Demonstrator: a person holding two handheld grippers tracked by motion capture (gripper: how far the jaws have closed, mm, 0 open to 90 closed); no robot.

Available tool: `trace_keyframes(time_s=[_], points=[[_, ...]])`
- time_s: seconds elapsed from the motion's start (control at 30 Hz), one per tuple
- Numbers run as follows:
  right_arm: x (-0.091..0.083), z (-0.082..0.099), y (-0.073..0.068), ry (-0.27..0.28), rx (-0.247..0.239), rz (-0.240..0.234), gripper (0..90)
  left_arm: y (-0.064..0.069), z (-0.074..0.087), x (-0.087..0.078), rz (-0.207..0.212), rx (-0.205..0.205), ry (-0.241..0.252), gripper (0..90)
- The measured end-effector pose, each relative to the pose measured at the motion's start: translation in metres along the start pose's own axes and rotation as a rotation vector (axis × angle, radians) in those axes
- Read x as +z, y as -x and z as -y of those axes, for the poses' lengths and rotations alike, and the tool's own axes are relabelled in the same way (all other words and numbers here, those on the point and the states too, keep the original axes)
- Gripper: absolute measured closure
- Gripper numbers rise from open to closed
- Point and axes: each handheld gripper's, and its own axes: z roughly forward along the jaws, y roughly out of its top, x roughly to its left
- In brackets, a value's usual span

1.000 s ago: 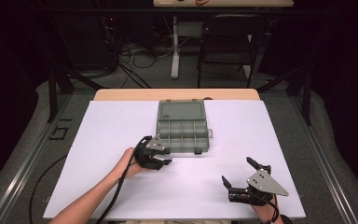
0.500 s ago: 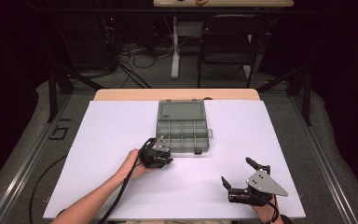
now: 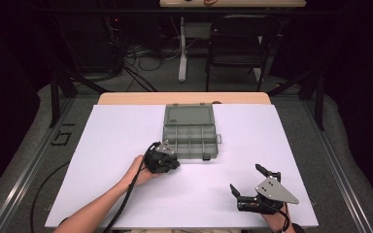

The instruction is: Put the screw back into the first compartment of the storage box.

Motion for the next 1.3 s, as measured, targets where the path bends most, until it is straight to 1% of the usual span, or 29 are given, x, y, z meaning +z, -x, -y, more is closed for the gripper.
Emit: trace_keyframes(time_s=[0.17, 0.2, 0.23, 0.43, 0.63, 0.7, 0.73, 0.83, 0.93, 1.07, 1.17, 1.2, 1.23, 1.27, 1.3], points=[[0.0, 0.0, 0.0, 0.0, 0.001, -0.001, 0.0, 0.001, 0.0, -0.001, -0.001, 0.018, -0.004, 87.9], [0.0, 0.0, 0.0, -0.004, 0.001, -0.007, 0.0, 0.002, 0.0, -0.002, 0.003, 0.016, -0.005, 87.9], [0.0, 0.0, 0.0, -0.001, 0.001, -0.001, 0.0, 0.002, 0.0, -0.003, 0.008, 0.021, -0.004, 87.9], [0.0, 0.0, 0.0, -0.006, 0.005, -0.008, 0.0, 0.005, -0.002, -0.018, 0.004, 0.043, 0.027, 88.0], [0.0, 0.0, 0.001, -0.002, 0.005, -0.004, 0.0, 0.001, -0.005, -0.03, -0.012, 0.036, 0.059, 88.0], [0.0, 0.0, 0.001, -0.001, 0.006, -0.003, 0.0, -0.001, -0.007, -0.032, -0.023, 0.042, 0.061, 88.0], [0.0, 0.0, 0.001, -0.005, 0.004, -0.002, 0.0, -0.001, -0.008, -0.034, -0.024, 0.038, 0.064, 88.0], [-0.001, 0.0, 0.0, -0.006, 0.006, -0.003, 0.0, -0.005, -0.012, -0.039, -0.038, 0.048, 0.073, 88.0], [0.0, 0.0, 0.001, -0.004, 0.005, 0.0, 0.0, -0.009, -0.017, -0.046, -0.048, 0.048, 0.088, 87.9], [0.0, 0.0, 0.001, -0.007, 0.006, -0.002, 0.0, -0.016, -0.026, -0.054, -0.073, 0.056, 0.085, 88.0], [0.002, 0.001, 0.002, 0.004, 0.008, 0.001, 0.0, -0.022, -0.033, -0.06, -0.098, 0.062, 0.082, 87.9], [0.001, 0.001, 0.002, -0.004, 0.011, -0.001, 0.0, -0.025, -0.035, -0.061, -0.104, 0.063, 0.08, 88.0], [0.002, 0.001, 0.003, -0.002, 0.014, -0.007, 0.0, -0.027, -0.036, -0.062, -0.109, 0.054, 0.087, 88.0], [0.004, 0.002, 0.002, 0.02, 0.019, 0.001, 0.0, -0.029, -0.037, -0.063, -0.115, 0.054, 0.086, 88.0], [0.001, 0.0, 0.004, -0.035, 0.01, -0.024, 0.0, -0.032, -0.039, -0.064, -0.122, 0.056, 0.081, 88.0]])
